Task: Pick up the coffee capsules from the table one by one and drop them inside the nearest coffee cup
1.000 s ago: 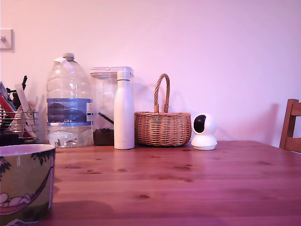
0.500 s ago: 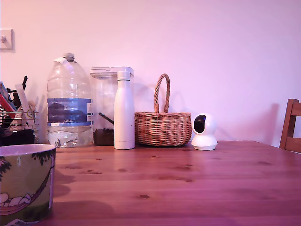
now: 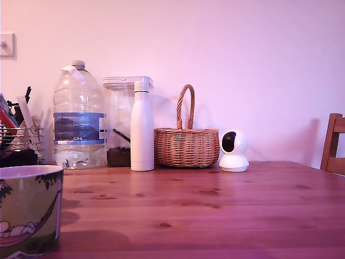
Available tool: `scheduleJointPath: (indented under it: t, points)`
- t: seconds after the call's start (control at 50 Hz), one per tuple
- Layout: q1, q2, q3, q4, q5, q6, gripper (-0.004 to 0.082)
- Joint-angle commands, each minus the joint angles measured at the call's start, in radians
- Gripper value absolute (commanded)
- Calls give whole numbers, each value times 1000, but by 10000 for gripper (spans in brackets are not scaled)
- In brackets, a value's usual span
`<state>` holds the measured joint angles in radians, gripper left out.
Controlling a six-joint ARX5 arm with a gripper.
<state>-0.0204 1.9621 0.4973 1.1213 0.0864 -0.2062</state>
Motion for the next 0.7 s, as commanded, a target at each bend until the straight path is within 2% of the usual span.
scheduleJointPath:
  t: [0.0, 0.5, 0.58, 0.68]
  points:
    - [-9, 43, 31, 6, 0, -13, 674]
    - [-11, 74, 63, -21, -29, -15, 670]
    - [-8, 74, 63, -24, -28, -16, 627]
    - [-8, 74, 63, -27, -28, -16, 521]
